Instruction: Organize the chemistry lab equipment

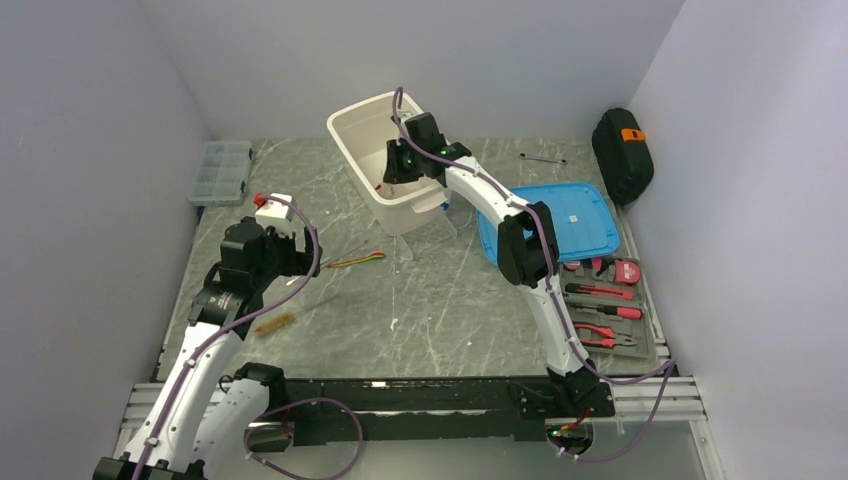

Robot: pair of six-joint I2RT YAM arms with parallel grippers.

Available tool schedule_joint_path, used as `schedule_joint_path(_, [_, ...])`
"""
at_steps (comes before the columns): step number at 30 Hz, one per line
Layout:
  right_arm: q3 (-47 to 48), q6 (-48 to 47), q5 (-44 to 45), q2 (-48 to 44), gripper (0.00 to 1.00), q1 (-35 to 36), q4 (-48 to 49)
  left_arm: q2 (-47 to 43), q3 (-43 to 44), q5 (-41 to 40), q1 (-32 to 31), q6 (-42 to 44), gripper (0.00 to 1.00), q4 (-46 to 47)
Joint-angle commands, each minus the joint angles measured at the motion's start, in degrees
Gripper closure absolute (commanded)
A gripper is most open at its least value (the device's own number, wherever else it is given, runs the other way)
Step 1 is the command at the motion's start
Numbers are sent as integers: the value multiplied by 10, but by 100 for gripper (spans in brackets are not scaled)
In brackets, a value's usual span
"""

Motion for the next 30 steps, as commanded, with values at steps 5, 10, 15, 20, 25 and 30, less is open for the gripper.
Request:
schedule_joint_path(5, [5, -8, 19, -12, 64, -2, 10, 5, 19, 10, 2, -10, 1, 14])
schedule_joint_path(10, [5, -18, 26, -24, 57, -2, 6, 6, 19, 10, 2, -9, 1, 14])
schedule_joint_path(15, [16, -30, 21, -43, 53, -3, -3, 9, 20, 10, 3, -10, 1, 14])
schedule_joint_path(20, [16, -48, 28, -78, 46, -2, -15, 15, 19, 10, 3, -7, 1, 15])
schedule_joint_path(25, [-17, -67, 46, -142, 38, -2, -11, 74, 34, 30, 38, -1, 1, -3])
schedule_joint_path(30, [-135, -68, 53, -269, 36, -1, 34, 144, 51, 54, 62, 4, 6, -21])
